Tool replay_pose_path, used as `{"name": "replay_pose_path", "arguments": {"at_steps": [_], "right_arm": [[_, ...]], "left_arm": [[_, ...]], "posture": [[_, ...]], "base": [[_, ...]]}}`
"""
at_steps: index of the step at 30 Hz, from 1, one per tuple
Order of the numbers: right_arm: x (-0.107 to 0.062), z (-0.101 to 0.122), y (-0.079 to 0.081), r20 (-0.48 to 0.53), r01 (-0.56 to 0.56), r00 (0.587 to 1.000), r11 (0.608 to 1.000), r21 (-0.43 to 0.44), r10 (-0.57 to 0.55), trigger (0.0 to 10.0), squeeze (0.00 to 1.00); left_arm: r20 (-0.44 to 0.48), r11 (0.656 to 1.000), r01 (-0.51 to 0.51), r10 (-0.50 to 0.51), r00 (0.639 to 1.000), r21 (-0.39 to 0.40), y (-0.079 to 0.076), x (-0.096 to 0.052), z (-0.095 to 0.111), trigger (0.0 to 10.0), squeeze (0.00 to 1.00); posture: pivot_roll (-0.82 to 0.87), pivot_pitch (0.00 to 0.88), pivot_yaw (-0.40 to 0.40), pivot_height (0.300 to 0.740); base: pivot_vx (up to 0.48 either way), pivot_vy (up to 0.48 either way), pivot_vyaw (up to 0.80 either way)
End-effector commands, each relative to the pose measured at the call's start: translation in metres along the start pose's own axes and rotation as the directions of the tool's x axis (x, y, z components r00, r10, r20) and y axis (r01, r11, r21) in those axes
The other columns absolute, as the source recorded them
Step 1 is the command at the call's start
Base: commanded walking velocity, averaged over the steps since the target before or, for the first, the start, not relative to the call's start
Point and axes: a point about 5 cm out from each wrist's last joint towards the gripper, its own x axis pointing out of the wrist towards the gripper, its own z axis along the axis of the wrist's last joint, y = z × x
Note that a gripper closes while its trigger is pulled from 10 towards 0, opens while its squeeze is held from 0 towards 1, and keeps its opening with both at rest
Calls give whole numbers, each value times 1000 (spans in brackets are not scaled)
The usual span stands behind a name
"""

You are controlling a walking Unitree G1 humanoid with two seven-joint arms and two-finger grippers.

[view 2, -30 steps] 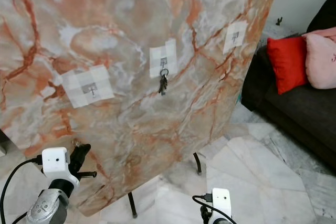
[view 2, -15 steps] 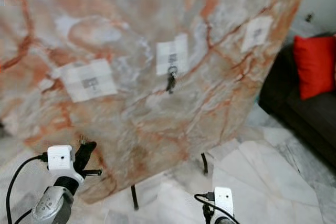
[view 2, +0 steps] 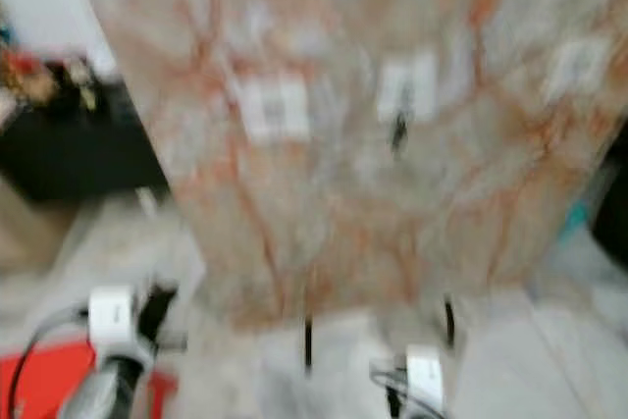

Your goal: Hang keys on a hook

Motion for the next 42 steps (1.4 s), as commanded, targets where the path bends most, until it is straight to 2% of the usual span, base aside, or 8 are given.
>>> {"name": "replay_pose_path", "arguments": {"at_steps": [1,12,26,28,32,42], "right_arm": [[-1,-2,-8,-11,25,1000,1000,2,-25,10000,0],[-1,-2,-8,-10,23,1000,1000,-2,-23,10000,0],[-1,-2,-8,-7,24,1000,1000,3,-24,10000,0],[-1,-2,-8,-10,24,1000,1000,0,-24,10000,0],[-1,-2,-9,-9,23,1000,1000,-4,-23,10000,0],[-1,-1,-9,0,23,1000,1000,3,-23,10000,0]], "left_arm": [[20,1000,27,-27,999,0,-7,3,5,10000,0],[33,999,37,-37,999,-9,-9,4,7,10000,0],[43,998,59,-59,997,-13,-14,8,11,10000,0],[43,998,62,-62,997,-12,-14,8,11,10000,0],[42,997,72,-72,997,-2,-15,10,11,10000,0],[36,994,99,-101,994,48,-19,11,12,10000,0]], "posture": [[107,0,-45,740],[108,0,-46,740],[107,0,-50,740],[107,0,-50,740],[106,0,-51,740],[106,0,-52,740]], "base": [[0,0,-775],[0,0,-743],[0,0,0],[0,0,-775],[0,0,-764],[0,0,0]]}}
